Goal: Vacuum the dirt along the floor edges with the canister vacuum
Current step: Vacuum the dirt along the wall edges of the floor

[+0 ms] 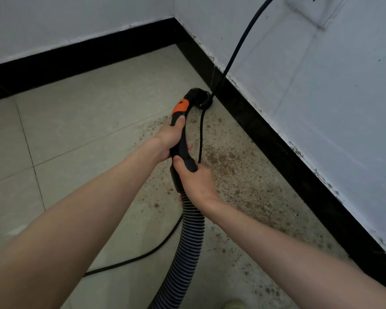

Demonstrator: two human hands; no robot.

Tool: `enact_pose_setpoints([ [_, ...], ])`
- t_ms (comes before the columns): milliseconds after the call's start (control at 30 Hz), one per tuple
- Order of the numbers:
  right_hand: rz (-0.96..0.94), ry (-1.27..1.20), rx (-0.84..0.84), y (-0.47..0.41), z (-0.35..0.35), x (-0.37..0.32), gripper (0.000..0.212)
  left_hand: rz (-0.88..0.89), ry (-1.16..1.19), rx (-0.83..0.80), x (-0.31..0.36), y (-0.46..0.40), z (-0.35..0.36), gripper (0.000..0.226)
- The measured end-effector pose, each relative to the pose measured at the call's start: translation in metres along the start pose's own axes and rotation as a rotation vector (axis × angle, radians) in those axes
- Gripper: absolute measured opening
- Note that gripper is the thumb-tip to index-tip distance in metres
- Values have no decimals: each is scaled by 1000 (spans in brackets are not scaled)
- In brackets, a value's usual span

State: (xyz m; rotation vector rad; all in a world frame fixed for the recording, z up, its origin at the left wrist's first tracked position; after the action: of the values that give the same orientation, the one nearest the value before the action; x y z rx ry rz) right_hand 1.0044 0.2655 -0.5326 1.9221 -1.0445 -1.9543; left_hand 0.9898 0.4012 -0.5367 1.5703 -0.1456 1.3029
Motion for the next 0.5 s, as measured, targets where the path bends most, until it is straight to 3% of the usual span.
enact_pose_setpoints([
  [333, 27, -16, 71, 28, 0, 10, 50, -27, -46, -73, -6, 17, 23, 43],
  [500, -14, -19, 70, 26, 5, -6, 49, 11, -37, -23, 5, 18, 12, 43],
])
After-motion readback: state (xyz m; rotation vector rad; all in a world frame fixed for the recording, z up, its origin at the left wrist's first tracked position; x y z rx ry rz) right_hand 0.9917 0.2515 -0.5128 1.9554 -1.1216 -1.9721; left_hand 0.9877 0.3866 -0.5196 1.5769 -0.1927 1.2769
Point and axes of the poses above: each hand's wrist, its own y-axis away from the middle knuckle, its own z-axis out of the palm, x = y × z, the point moved 7 cm from there along -y, towards the middle knuckle, and after that the axes turned 15 degrees about -x, right-handed, at the moved point
